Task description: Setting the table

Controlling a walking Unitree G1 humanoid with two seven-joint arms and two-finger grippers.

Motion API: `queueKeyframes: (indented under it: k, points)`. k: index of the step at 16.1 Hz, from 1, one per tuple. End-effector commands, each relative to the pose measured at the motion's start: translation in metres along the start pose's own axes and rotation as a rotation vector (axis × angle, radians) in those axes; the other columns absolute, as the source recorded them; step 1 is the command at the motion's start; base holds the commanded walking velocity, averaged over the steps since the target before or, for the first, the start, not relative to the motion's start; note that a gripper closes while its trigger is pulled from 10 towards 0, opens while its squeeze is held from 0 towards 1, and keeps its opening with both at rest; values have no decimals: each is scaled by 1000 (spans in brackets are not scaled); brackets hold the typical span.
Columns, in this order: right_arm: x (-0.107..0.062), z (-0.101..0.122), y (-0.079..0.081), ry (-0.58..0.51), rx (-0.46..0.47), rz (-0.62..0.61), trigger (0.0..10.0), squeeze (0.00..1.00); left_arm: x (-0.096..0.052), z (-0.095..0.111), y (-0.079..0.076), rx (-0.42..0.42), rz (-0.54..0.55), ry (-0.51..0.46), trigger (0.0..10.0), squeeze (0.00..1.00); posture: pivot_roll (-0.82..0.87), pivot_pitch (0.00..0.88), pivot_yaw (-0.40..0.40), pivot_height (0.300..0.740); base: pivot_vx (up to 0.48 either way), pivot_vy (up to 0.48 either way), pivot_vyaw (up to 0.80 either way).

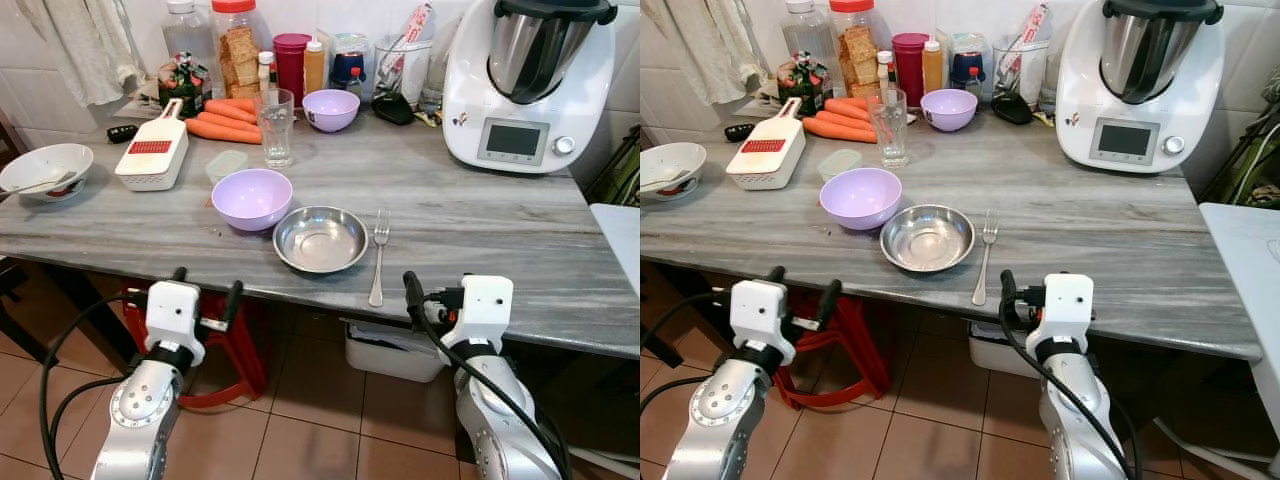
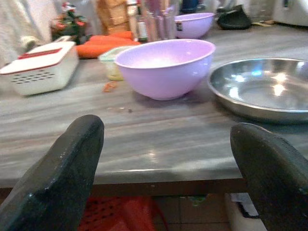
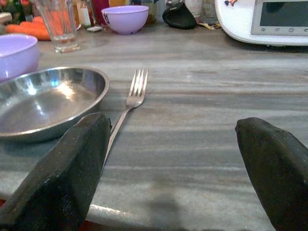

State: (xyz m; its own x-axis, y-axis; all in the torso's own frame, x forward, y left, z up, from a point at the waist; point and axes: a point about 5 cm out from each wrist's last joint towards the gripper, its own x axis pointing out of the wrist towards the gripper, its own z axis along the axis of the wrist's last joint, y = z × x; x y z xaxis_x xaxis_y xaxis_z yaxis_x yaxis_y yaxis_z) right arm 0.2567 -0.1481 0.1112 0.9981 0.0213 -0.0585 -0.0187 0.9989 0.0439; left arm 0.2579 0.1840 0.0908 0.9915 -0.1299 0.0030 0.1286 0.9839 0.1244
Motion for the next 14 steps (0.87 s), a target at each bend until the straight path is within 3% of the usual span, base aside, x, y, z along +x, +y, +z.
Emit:
queueKeyframes:
  k: [1,5,14]
  points:
    - [-2,5,-4,-28,17,-19,10000,0,1,-2,2,9,16,11,10000,0,29,0,25,740,0,0,0]
    - [-3,7,-12,-65,21,-33,10000,0,4,-3,-1,29,57,12,10000,0,29,0,27,740,0,0,-713]
    - [-3,5,-10,-69,35,-35,10000,0,4,-5,-1,47,69,18,10000,0,29,0,30,740,-57,0,0]
